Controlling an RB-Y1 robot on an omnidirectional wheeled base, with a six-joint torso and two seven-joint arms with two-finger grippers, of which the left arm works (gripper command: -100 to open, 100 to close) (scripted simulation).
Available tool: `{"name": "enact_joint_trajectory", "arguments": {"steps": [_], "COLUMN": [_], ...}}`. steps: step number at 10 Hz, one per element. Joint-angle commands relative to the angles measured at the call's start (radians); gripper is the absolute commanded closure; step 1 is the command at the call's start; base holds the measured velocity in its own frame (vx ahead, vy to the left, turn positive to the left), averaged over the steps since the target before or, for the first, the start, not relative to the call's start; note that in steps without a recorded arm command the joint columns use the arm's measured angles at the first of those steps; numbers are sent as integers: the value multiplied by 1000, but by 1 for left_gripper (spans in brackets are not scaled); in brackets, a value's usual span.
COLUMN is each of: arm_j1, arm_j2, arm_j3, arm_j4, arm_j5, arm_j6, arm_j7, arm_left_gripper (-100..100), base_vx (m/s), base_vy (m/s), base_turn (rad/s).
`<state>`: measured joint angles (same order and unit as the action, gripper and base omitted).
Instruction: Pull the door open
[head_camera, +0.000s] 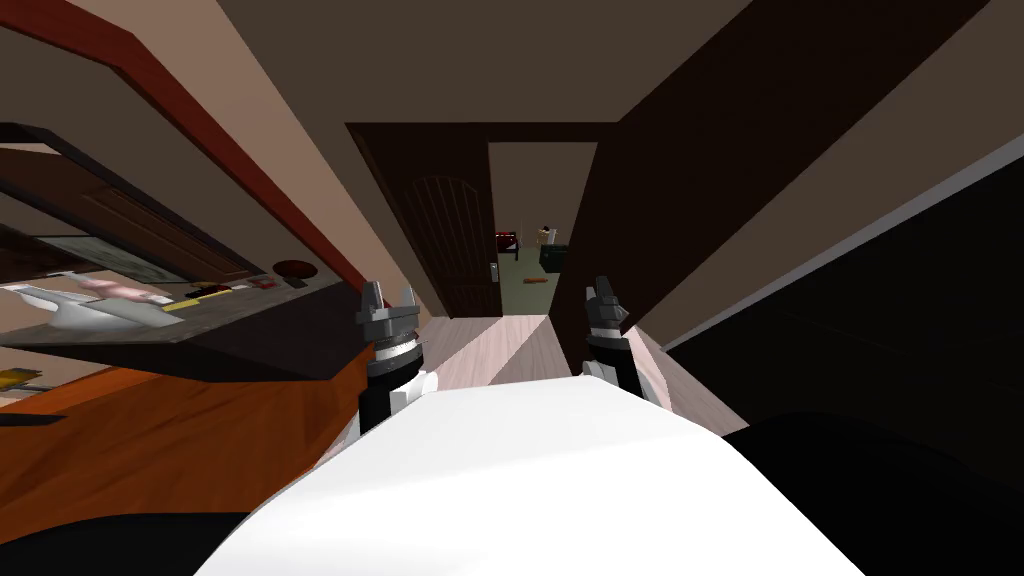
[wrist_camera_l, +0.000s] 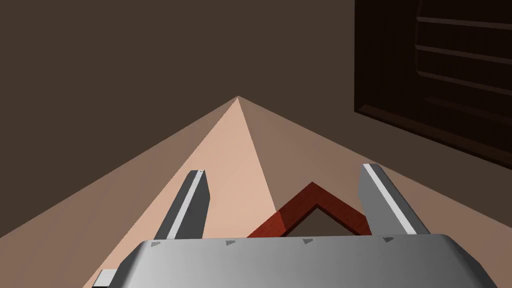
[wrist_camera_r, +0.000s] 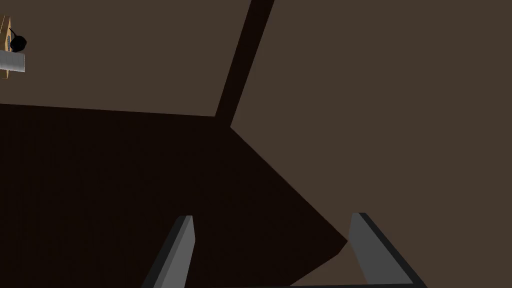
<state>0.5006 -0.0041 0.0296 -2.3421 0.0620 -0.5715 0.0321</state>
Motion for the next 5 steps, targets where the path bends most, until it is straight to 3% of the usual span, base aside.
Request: {"name": "enact_joint_trajectory", "arguments": {"steps": [1,5], "arm_j1": [-13,-44], "arm_j2": [11,33], "arm_j3": [2,6], "arm_j4": [29,101], "arm_j5": [0,-2], "arm_j6": [9,30], "arm_j7": [0,1], "arm_left_gripper": [-100,-100], "base_vx": [101,152], "base_vy": [119,-39], "base_turn": [-21,-40]}}
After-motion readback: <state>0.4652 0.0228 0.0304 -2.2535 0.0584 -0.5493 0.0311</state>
